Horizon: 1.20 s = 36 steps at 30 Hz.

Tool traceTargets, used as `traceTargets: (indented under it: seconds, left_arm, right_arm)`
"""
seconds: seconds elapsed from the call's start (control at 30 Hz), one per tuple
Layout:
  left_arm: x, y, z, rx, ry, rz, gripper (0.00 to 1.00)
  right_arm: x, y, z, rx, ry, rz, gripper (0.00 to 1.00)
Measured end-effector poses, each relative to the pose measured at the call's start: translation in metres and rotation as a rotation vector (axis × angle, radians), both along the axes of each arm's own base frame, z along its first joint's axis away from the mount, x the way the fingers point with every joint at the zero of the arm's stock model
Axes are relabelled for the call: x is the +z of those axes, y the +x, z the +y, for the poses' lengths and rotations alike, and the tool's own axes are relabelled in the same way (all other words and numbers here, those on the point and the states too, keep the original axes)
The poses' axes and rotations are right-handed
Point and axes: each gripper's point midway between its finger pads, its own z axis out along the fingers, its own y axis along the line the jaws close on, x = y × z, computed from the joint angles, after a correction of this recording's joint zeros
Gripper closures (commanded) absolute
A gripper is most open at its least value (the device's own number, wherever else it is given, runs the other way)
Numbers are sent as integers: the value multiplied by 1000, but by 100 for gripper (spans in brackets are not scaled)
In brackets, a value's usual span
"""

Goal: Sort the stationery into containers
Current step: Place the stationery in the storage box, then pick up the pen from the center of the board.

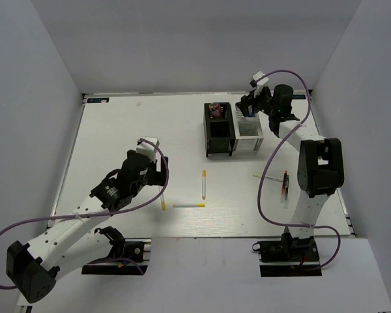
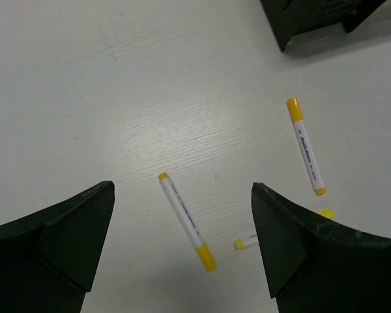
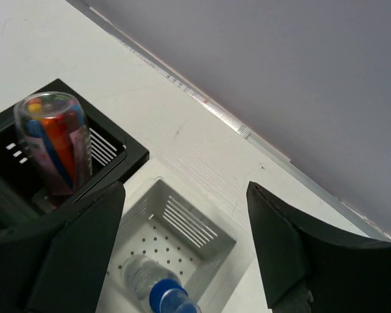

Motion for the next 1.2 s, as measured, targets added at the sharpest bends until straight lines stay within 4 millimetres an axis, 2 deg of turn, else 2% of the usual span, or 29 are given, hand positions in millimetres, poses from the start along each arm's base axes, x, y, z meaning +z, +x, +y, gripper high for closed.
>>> traceTargets:
  seconds: [0.07,0.1,0.13,0.17,0.2,0.27,0.33,0.47,0.57,0.6,0.67,0.7,0.73,0.8,0.87,0.97,1.13,1.2]
  left_arm:
    - [-7,0,3,38,12,47,11]
    - [-13,1,3,61,19,77,14]
    - [-19,0,4,87,27,109,20]
    - [-27,-1,5,111,38,146,23]
    - [-36,-3,7,130,51,184,25]
    - [-53,-10,11,159,83,257,28]
    - [-65,-18,16,190,99,318,29]
    - [-72,-28,20,238,83,372,33]
    - [-82,-31,16,250,77,418,38]
    - [-88,-31,13,249,81,440,38]
    - [-104,-31,8,252,97,491,38]
    - [-112,-32,6,255,110,516,38]
    - [-120,-33,6,259,125,539,37]
    - [-132,-34,5,269,148,574,37]
    - [-138,-33,4,279,148,586,39]
    - [-139,-28,-1,287,138,590,44]
    - [-146,-24,-8,295,125,606,53]
    - [-151,-25,-8,298,129,618,53]
  right_arm:
    - [11,-9,-3,-3,7,-9,32]
    - [19,-13,-5,-5,13,-18,44]
    - [31,-17,-6,-8,24,-32,78]
    - [44,-23,-6,-9,31,-47,94]
    - [57,-30,-7,-11,50,-55,100]
    - [83,-51,-7,-8,80,-66,100]
    - [107,-79,-4,22,125,-57,100]
    - [129,-142,14,176,192,43,100]
    - [122,-185,26,287,217,149,100]
    - [113,-200,29,311,220,193,82]
    - [97,-228,30,334,219,251,73]
    - [91,-242,30,343,214,264,57]
    - [84,-255,29,349,207,273,52]
    - [79,-276,27,359,193,275,50]
    - [81,-289,25,366,178,262,48]
    - [80,-298,23,367,162,267,48]
    - [62,-306,20,354,150,328,48]
    - [56,-308,19,346,147,355,48]
